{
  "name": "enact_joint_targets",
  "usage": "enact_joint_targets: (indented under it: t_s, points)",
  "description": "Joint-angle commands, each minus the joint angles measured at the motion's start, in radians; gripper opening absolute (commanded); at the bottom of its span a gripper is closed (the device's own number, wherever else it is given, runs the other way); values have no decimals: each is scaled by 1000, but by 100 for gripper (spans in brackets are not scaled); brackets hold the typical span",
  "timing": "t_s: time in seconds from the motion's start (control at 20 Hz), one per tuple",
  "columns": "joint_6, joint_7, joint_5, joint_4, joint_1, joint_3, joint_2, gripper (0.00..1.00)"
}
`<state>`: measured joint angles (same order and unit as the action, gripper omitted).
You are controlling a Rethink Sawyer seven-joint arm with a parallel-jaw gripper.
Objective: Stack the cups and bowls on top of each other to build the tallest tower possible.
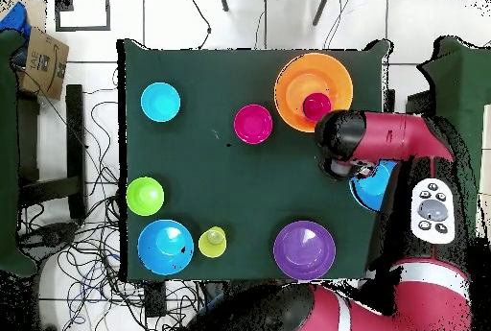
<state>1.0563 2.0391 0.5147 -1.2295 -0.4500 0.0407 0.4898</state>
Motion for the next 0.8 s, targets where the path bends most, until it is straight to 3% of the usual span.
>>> enact_joint_targets:
  t_s: [0.05,0.4,0.8]
  points:
    - [148,-296,75,119,43,-88,-21,0]
    - [261,-159,25,168,71,-48,-20,0]
    - [272,-23,-10,205,105,-35,-20,0]
